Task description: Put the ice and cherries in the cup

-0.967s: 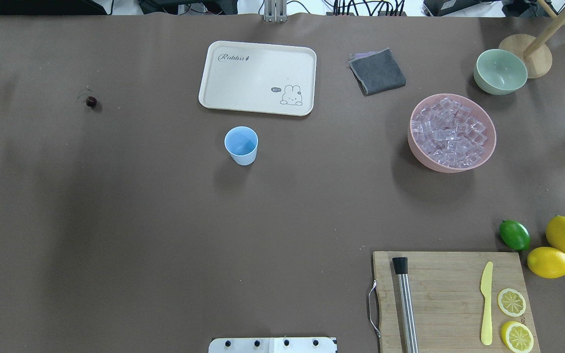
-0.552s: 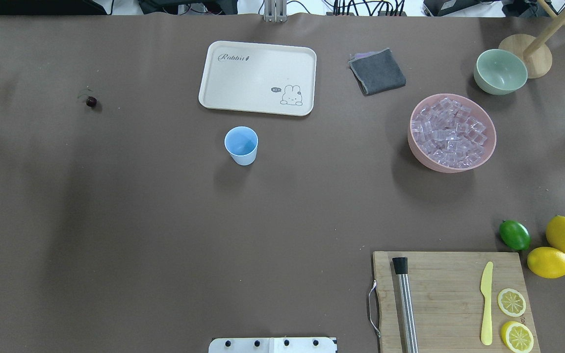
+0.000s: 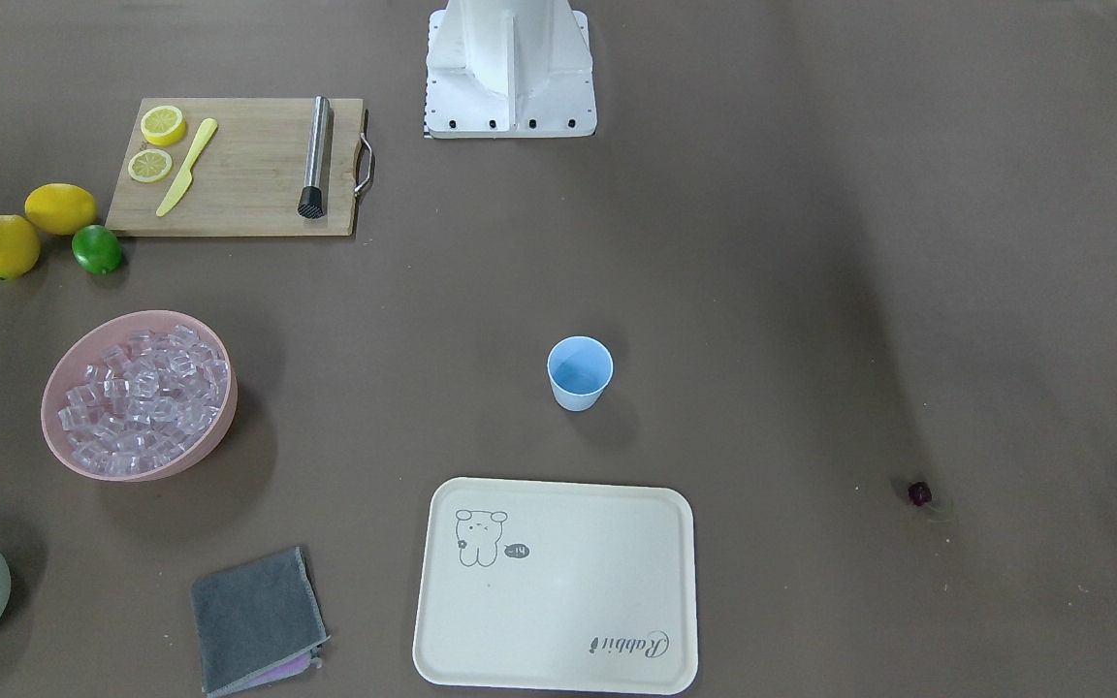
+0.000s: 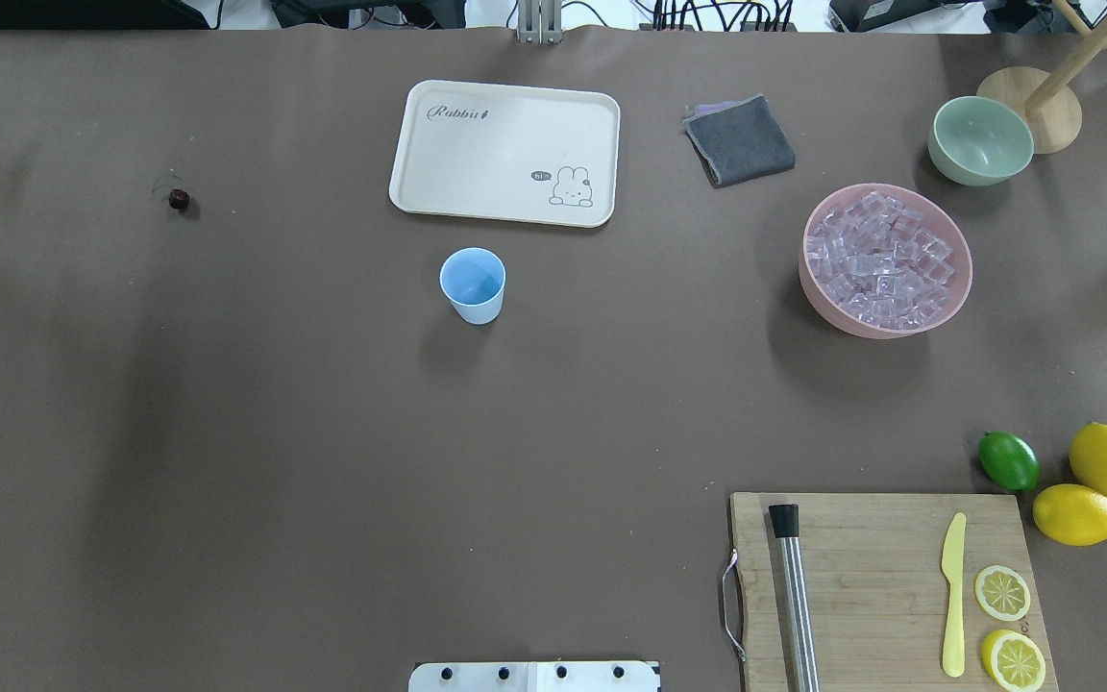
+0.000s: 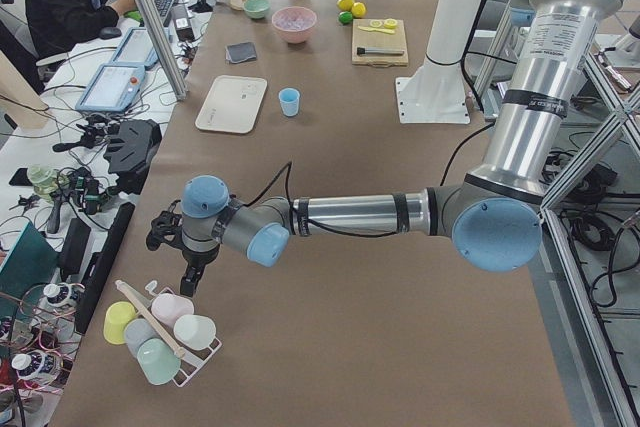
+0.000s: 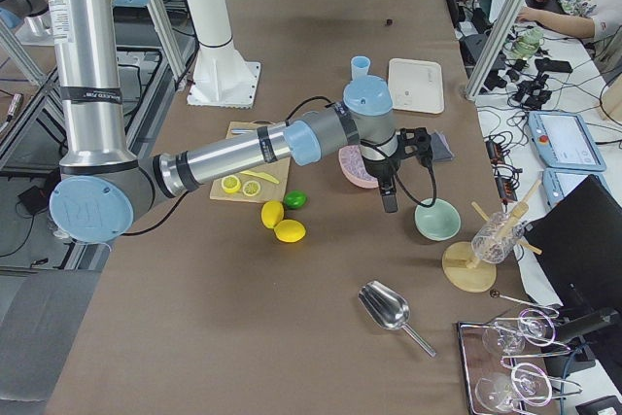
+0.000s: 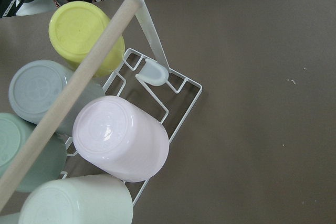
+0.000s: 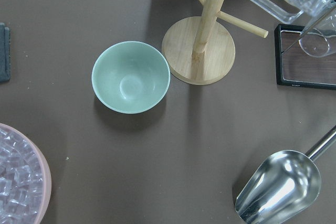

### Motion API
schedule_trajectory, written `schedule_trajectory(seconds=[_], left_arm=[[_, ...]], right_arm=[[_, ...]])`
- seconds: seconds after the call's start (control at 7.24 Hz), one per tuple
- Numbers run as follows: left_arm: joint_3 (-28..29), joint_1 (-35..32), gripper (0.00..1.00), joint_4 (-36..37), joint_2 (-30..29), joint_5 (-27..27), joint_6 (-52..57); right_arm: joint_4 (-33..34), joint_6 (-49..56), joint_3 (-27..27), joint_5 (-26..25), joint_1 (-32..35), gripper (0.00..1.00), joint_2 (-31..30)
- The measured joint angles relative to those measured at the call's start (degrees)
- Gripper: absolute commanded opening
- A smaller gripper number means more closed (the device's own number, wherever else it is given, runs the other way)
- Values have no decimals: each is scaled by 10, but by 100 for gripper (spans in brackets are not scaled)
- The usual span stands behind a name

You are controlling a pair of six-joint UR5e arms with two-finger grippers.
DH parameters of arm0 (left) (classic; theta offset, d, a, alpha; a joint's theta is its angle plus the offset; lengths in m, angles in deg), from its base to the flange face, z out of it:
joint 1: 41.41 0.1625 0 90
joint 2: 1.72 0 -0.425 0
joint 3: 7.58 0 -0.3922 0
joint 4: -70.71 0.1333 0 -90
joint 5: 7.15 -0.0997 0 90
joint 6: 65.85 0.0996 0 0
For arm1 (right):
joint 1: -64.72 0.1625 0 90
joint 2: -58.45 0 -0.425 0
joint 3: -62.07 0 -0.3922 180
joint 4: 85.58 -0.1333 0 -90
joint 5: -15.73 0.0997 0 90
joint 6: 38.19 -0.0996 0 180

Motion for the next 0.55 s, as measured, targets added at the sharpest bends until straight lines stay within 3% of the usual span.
schedule_trajectory(seconds=[0.55], left_arm=[[-17,5,98,1,-5,5,-4]], right_arm=[[-2,0,3,6,-8,100,-5]])
